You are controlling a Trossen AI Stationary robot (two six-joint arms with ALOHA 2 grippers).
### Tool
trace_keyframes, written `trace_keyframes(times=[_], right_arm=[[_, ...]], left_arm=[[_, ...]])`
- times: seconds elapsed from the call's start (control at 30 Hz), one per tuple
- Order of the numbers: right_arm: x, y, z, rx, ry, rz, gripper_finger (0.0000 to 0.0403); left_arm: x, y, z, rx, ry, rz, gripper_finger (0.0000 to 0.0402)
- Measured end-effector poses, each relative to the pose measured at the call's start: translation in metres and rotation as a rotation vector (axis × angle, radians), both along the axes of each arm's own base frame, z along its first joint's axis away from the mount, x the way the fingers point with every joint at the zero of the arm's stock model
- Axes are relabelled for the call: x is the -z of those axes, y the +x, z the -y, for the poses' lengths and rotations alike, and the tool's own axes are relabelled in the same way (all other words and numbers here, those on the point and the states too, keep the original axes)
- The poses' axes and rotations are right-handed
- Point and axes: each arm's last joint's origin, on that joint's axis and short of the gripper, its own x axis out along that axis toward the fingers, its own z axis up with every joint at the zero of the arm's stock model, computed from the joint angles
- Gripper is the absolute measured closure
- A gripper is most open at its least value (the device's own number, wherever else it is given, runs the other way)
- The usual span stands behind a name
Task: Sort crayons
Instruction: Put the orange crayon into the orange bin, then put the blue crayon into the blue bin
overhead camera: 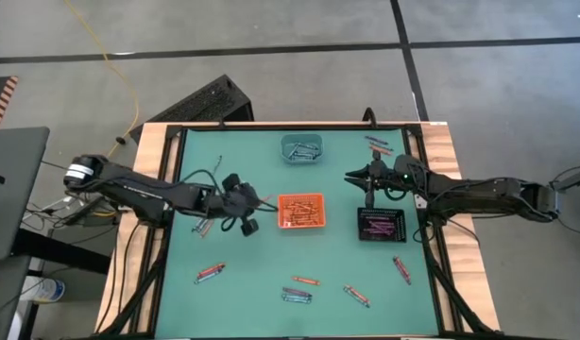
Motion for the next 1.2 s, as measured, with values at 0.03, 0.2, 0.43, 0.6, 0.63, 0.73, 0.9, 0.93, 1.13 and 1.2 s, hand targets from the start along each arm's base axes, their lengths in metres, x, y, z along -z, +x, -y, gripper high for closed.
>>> trace_keyframes(times=[0.03,0.2,0.43,0.6,0.63,0.73,0.9,0.93,1.13,1.2], right_arm=[[0.0,0.0,0.0,0.0,-0.001,0.0,0.0332],[0.0,0.0,0.0,0.0,0.0,0.004,0.0332],[0.0,0.0,0.0,0.0,0.0,0.003,0.0332],[0.0,0.0,0.0,-0.001,-0.003,0.0,0.0332],[0.0,0.0,0.0,-0.001,-0.003,-0.001,0.0332],[0.0,0.0,0.0,-0.002,-0.004,-0.006,0.0332],[0.001,0.0,0.0,-0.005,-0.016,-0.015,0.0332],[0.001,0.0,0.0,-0.006,-0.017,-0.016,0.0332],[0.002,0.0,0.0,-0.006,-0.017,-0.021,0.0332],[0.002,0.0,0.0,-0.006,-0.016,-0.023,0.0332]], left_arm=[[-0.002,0.003,0.0,0.025,0.01,0.027,0.0388],[0.001,0.03,0.001,0.165,0.033,0.168,0.0388],[0.028,0.065,-0.016,0.216,0.008,0.126,0.0388],[0.034,0.091,-0.029,0.277,-0.022,0.083,0.0388],[0.035,0.095,-0.032,0.281,-0.025,0.062,0.0388],[0.036,0.105,-0.037,0.274,-0.033,-0.002,0.0388],[0.032,0.111,-0.039,0.278,-0.036,-0.072,0.0387],[0.031,0.111,-0.039,0.278,-0.038,-0.077,0.0385],[0.032,0.11,-0.039,0.271,-0.037,-0.095,0.0353],[0.032,0.11,-0.039,0.268,-0.042,-0.104,0.0338]])
